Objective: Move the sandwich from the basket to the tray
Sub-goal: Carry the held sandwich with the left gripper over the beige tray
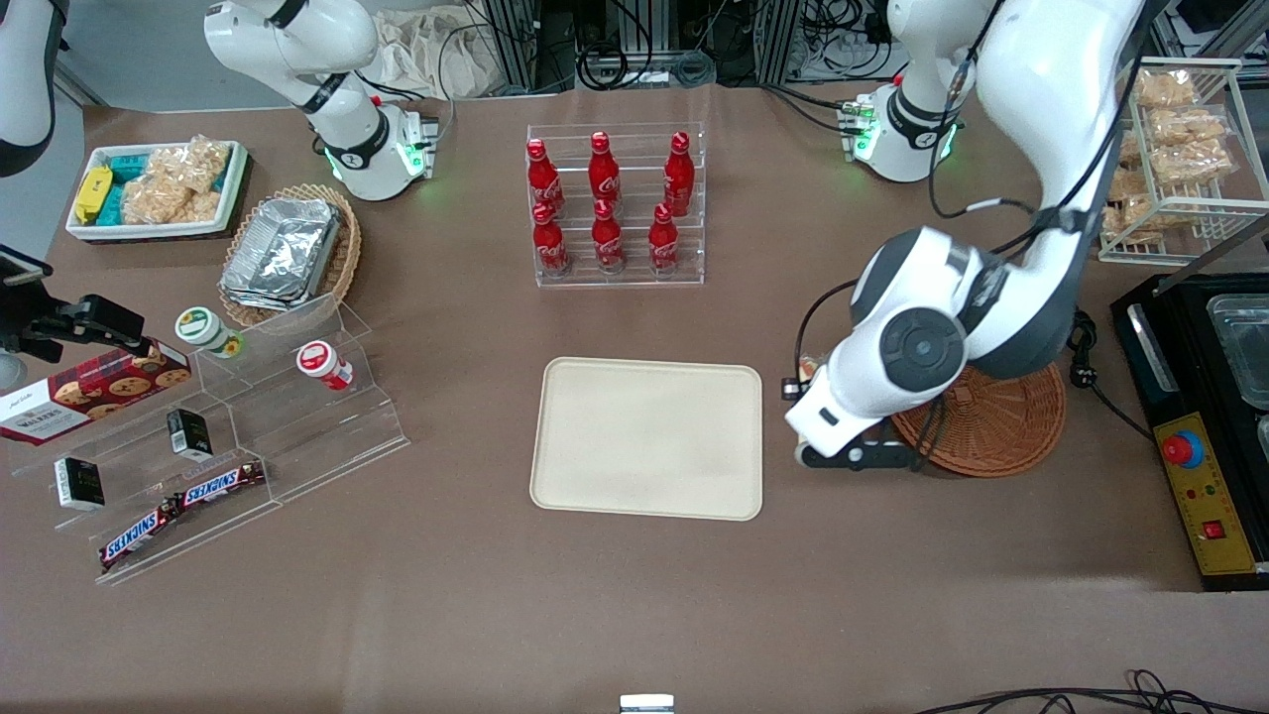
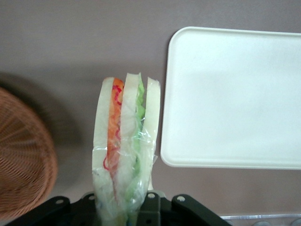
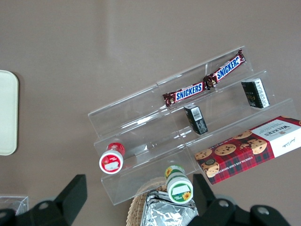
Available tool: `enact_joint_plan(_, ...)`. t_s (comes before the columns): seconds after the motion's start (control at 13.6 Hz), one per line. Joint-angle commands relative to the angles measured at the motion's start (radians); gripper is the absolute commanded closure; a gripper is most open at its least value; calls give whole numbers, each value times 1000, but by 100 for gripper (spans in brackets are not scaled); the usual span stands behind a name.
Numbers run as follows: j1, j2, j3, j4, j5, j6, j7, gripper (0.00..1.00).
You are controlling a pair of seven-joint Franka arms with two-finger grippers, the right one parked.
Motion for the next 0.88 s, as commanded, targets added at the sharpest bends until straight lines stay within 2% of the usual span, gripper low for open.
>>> enact_joint_plan(0.0, -70, 86, 14, 50, 11, 71, -17, 100)
enact_joint_plan(0.15, -100, 138, 15, 49, 27, 145, -74, 100)
enact_joint_plan(0.37, -125, 213, 14, 49, 129, 251, -119, 100)
enact_joint_plan(0.59, -140, 269, 14, 49, 139, 358, -151, 100)
enact_joint_plan(0.81, -142, 267, 14, 49, 136, 366, -154, 97)
